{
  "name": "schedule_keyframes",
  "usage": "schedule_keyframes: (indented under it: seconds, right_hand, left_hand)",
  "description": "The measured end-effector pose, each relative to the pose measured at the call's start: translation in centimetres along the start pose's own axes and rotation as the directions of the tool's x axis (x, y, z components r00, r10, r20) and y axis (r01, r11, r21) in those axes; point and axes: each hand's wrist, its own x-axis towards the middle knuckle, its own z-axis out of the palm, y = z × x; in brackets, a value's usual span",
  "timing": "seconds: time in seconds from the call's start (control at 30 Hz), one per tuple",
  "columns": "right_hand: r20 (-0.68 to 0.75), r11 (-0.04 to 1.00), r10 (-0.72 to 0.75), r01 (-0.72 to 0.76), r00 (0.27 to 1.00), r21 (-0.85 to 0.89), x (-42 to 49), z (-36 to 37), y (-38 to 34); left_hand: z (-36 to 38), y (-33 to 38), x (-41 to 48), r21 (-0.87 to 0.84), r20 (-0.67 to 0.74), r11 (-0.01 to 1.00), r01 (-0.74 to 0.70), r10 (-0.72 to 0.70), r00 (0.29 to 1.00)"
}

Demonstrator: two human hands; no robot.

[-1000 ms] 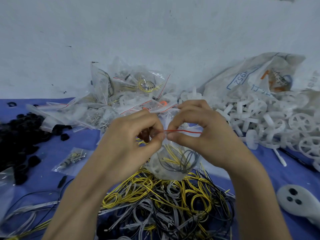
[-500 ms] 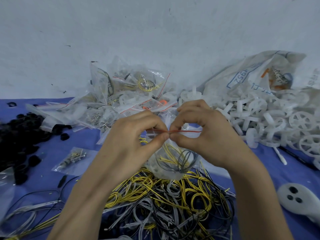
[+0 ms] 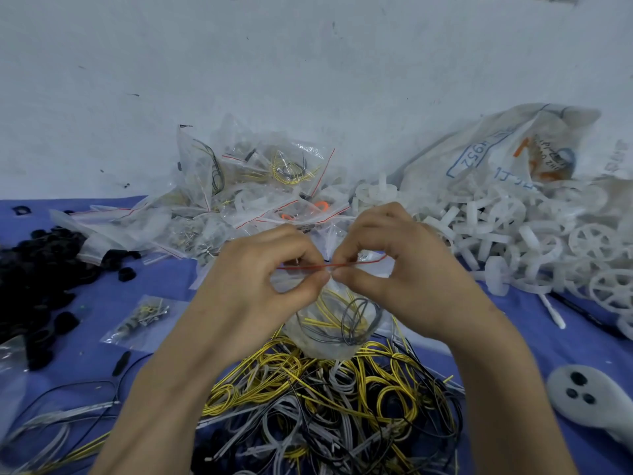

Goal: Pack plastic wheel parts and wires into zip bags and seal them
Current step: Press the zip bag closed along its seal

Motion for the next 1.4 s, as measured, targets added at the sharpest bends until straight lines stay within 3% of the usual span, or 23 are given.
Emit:
schedule_keyframes:
  seconds: [0.33, 0.5, 0.63, 0.77, 1.03, 1.4]
  right_hand:
    - [0.051, 0.999, -0.015, 0.017, 0.999, -0.038, 0.1, 0.3, -0.6]
    - [0.048, 0.992, 0.044, -0.038, 0.998, -0.120, -0.1, -0.4, 0.3]
    - [0.011, 0.998, 0.019, -0.018, 1.000, -0.058, -0.1, -0.1, 0.2]
    - [-0.003, 0.992, -0.040, 0.039, 0.999, -0.122, 0.1, 1.0, -0.5]
    - [0.025, 0.985, -0.033, 0.037, 0.999, -0.169, -0.1, 0.6, -1.1]
    - [-0.017, 0.997, -0.063, 0.062, 0.998, -0.049, 0.0, 0.6, -0.6]
  left_hand:
    - [0.1, 0.0, -0.1, 0.025, 0.022, 1.000, -0.004, 0.004, 1.000]
    - [-0.3, -0.4, -0.1, 0.035, 0.000, 0.999, 0.009, -0.009, 1.000]
    - [-0.7, -0.8, -0.3, 0.094, 0.010, 0.996, 0.008, -0.009, 1.000]
    - [-0.5, -0.6, -0.3, 0.114, 0.060, 0.993, -0.017, 0.010, 0.998]
    - [-0.6, -1.0, -0.3, -0.007, 0.097, 0.997, 0.071, -0.070, 0.993]
    - [-0.7, -0.9, -0.1, 0.018, 0.117, 1.000, 0.005, -0.007, 0.993]
